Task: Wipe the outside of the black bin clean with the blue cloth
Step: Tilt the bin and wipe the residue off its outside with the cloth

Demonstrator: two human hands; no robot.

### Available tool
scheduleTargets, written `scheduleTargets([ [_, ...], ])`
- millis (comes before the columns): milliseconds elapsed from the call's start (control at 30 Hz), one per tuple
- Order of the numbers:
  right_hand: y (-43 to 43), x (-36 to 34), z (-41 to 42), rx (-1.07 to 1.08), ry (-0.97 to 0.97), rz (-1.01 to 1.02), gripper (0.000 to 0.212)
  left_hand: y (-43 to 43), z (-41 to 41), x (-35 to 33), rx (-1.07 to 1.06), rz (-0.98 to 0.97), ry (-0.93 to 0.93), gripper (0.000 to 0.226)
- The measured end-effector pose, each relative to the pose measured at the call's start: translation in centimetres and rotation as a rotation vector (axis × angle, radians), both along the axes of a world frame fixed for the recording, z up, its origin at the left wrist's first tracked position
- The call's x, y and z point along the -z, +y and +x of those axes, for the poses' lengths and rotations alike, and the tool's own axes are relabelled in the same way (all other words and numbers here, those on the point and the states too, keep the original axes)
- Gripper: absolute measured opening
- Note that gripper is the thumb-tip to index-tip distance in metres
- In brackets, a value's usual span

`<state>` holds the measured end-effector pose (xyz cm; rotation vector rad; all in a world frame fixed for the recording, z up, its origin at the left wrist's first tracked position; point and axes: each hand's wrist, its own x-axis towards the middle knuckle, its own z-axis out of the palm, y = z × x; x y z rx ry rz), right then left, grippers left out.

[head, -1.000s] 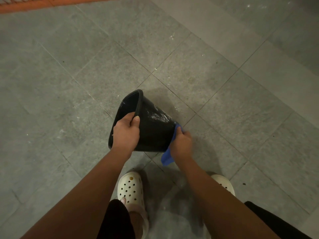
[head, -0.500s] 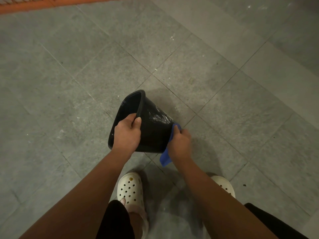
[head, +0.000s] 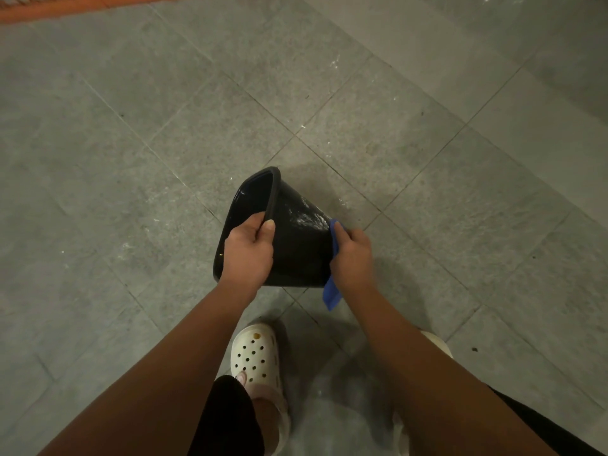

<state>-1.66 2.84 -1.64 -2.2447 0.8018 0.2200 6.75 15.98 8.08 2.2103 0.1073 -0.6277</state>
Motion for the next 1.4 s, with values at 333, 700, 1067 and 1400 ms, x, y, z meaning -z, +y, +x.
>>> scheduleTargets([
  [333,0.9,-0.7,-0.3,0.025,-0.053,0.026,0.055,0.5,0.1,-0.1,-0.012,-0.002,0.005,0.026],
  [700,2.5,-1.9,0.2,0.129,-0.208,-0.001,0.040,0.8,0.4,0.1,-0.070,-0.034,0.027,0.038],
  [1067,1.6,-2.4,0.6,0.023,-0.019,-0.039,0.047,0.4,0.1,0.3,-0.034,-0.020,0.009,0.039],
  [1400,0.7,-2.0,0.7,0.032,0.056,-0.007,0.046,0.4,0.2,0.4,-0.046,-0.033,0.008,0.038],
])
